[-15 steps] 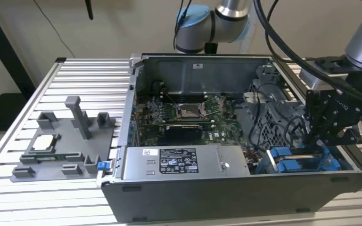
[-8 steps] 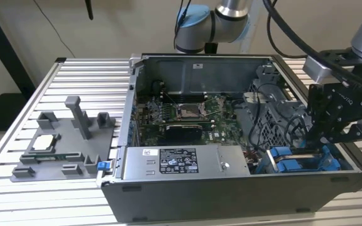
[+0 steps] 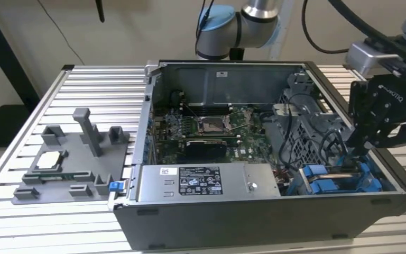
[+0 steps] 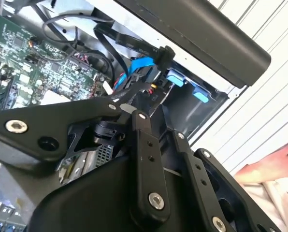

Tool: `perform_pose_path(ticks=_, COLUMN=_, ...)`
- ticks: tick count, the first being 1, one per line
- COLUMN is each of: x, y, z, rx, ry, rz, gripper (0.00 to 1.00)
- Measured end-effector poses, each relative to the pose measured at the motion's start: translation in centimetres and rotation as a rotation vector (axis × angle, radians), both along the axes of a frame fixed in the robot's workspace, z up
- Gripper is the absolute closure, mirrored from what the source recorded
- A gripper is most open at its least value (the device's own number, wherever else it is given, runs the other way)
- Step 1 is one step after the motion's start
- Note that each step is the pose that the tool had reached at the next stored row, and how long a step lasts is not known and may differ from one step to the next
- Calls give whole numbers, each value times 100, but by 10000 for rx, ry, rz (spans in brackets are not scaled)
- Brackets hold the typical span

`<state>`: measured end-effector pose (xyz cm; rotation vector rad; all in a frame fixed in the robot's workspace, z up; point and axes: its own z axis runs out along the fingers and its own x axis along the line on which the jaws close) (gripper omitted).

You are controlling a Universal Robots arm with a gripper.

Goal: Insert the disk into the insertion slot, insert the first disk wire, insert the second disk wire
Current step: 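Insert the first disk wire, then insert the second disk wire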

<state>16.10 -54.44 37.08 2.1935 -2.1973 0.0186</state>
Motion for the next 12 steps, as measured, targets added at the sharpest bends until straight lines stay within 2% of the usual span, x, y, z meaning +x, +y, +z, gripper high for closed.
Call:
perform_pose_path(ticks=2, x=0, y=26, z=64, rx=3, ry=0, rz=0, gripper=0)
perform_pose_path(ticks=4, x=0, y=55, z=93, rx=36, ry=0, rz=0, gripper=0)
perform_pose_path(ticks=7, x=13, y=78, z=99, rx=220, ry=0, rz=3, gripper=0)
perform_pose_path(ticks=9, x=69, y=79, z=105, rx=357, ry=7, rz=13, gripper=0)
perform_pose_path(ticks=12, x=162, y=79, z=122, rx=476, ry=26, rz=31, gripper=0)
